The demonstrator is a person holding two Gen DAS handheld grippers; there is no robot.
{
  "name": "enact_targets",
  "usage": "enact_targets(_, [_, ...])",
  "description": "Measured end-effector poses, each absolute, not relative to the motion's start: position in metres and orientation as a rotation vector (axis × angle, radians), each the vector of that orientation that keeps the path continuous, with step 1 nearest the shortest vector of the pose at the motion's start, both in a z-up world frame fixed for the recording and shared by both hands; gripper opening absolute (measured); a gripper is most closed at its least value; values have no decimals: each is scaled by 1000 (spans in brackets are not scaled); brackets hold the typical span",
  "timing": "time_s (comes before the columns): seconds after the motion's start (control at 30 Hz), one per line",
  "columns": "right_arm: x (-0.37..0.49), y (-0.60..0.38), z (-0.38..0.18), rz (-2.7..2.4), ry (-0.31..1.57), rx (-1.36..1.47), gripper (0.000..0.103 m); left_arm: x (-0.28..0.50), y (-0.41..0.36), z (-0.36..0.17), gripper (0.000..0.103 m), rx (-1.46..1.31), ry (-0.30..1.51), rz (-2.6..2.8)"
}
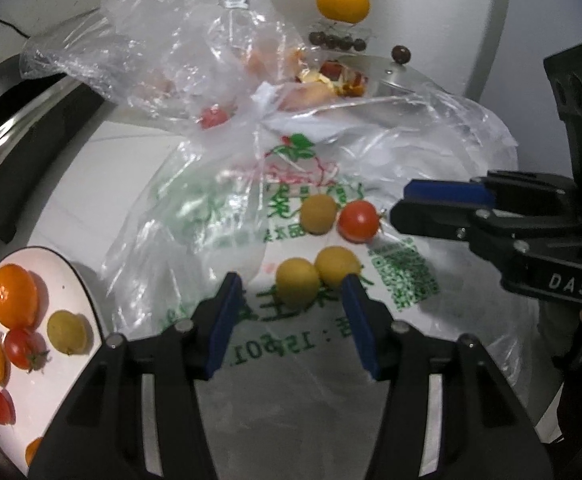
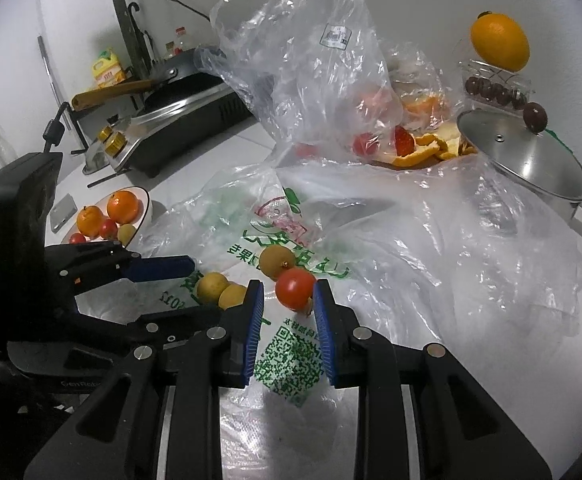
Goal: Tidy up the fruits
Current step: 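Grasp a red tomato with the right gripper while the left gripper grasps a small yellow fruit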
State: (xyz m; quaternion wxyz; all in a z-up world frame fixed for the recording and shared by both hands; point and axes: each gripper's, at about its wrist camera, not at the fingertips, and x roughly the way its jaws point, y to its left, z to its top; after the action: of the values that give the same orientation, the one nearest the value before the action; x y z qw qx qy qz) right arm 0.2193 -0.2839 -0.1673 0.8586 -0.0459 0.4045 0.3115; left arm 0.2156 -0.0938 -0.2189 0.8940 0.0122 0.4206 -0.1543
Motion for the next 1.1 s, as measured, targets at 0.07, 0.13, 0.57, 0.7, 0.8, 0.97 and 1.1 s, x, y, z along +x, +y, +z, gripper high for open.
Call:
enact_targets(0.07, [221,-281,-169,659,853,-100,28,217,-94,-223,54,39,883,-316])
enact_targets(0.13, [223,-278,-170,660,859,-107,28,217,-91,-224,54,41,884,-304])
enact_targets(0.57, [238,-271,-181,640,903,-107,28,220,-103,-222,51,136,848,-295])
enact_targets(0.7, [241,-269,-183,632,908,-109,28,220,-107,-223,46,166,850,-307])
enact_targets(0.8, [243,-270,-186,629,921,-104,28,219,-111,-223,43,185,844,-312])
enact_targets(0.97, [245,-269,-190,632,928,-101,30,220,-120,-225,32,230,855,-330])
enact_targets(1.1, [244,-268,-190,629,920,-116,30,219,-122,-225,31,247,848,-330])
